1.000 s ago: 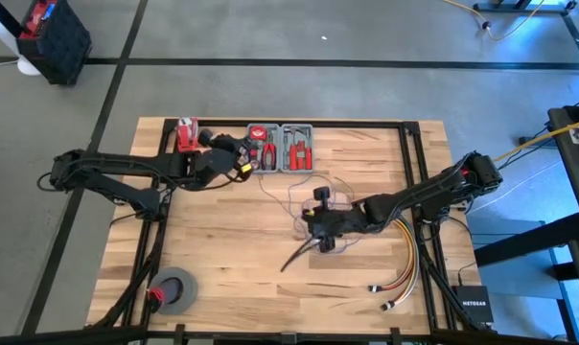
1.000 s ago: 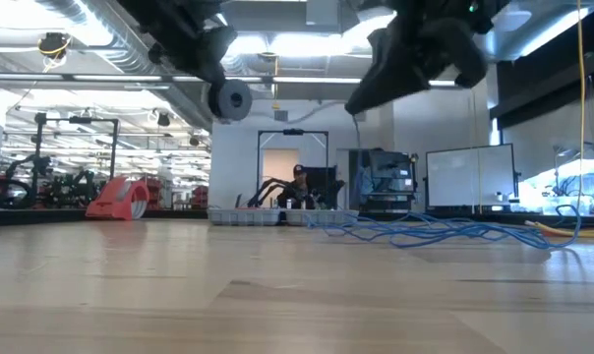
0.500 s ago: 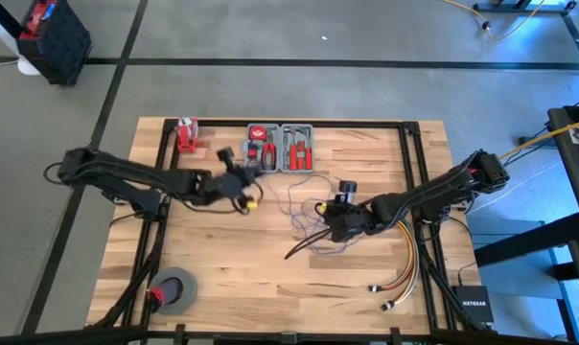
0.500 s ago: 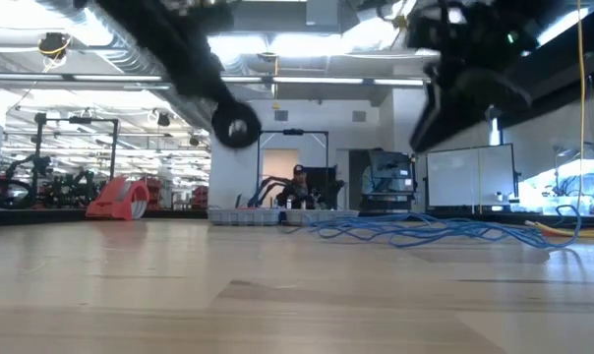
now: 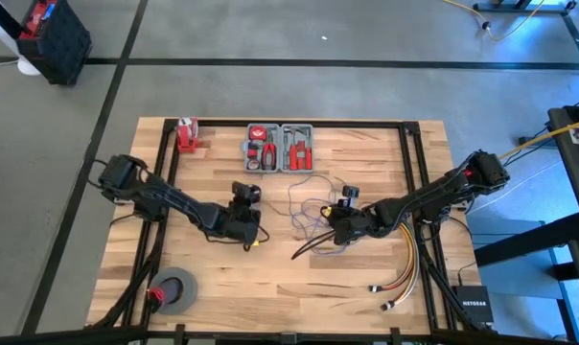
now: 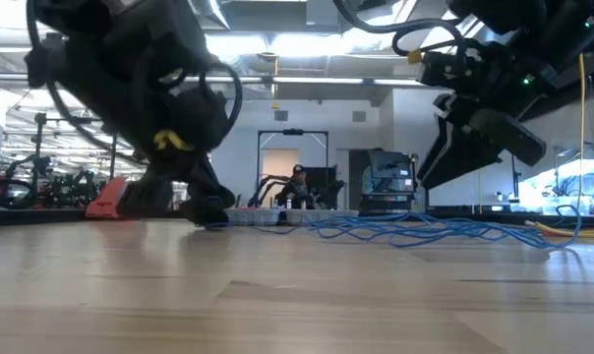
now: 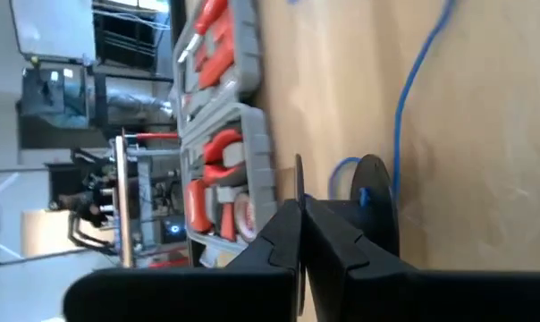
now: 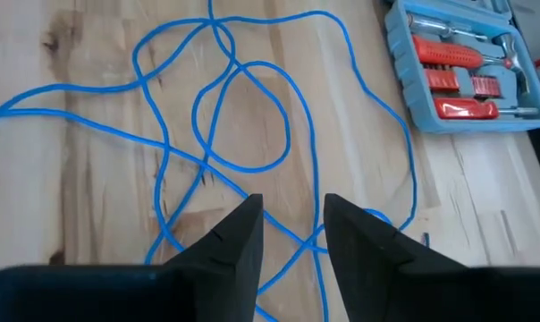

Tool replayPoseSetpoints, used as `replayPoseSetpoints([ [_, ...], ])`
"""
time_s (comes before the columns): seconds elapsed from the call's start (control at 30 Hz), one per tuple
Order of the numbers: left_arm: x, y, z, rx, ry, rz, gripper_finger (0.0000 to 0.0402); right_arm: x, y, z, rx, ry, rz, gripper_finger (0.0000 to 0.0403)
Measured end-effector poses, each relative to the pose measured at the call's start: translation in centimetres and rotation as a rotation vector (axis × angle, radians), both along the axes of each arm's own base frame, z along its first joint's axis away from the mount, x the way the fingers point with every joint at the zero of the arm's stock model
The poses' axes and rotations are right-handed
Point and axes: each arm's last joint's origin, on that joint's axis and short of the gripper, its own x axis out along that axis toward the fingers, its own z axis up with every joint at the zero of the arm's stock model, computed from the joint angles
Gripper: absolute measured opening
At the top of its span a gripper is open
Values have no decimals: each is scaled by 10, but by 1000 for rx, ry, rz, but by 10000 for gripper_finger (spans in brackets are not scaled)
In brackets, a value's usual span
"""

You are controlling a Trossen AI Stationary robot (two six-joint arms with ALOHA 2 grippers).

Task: Coil cords
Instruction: Uncoil the blue wire from the spool

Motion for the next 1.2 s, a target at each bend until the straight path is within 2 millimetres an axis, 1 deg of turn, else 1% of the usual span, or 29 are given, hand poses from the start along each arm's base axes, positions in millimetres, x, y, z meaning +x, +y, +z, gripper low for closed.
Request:
replayPoseSetpoints([
  [0.13,1,-5,-13,31,45,-15,0,1,0,1,5,-17,0,124],
  [0.27,1,-6,-15,25,38,-10,6,2,1,1,18,-25,5,124],
  [0.33,1,-6,-14,-10,4,6,23,2,1,1,18,-24,4,124],
  [0.43,1,-6,-14,-54,-32,34,60,2,1,1,19,-27,4,124],
  [0.5,6,-8,-10,-126,-66,42,87,3,1,2,20,-31,4,124],
  [0.6,12,-12,-3,-238,-69,39,121,3,1,2,22,-34,4,124],
  [0.67,17,-15,5,-309,-58,24,137,3,1,2,23,-35,4,124],
  [0.77,21,-18,19,-355,-54,33,151,3,1,2,29,-35,7,124],
  [0.87,21,-21,32,-366,-30,31,154,3,2,2,38,-31,13,124],
  [0.93,22,-25,46,-380,-49,14,155,3,2,2,37,-33,12,124],
  [1.07,19,-25,74,-407,-139,-39,155,4,2,2,40,-38,14,124],
  [1.13,18,-21,91,-414,-212,-73,155,4,2,2,25,-32,32,124],
  [1.2,18,-12,106,-419,-328,-137,155,4,2,2,-4,-25,67,124],
])
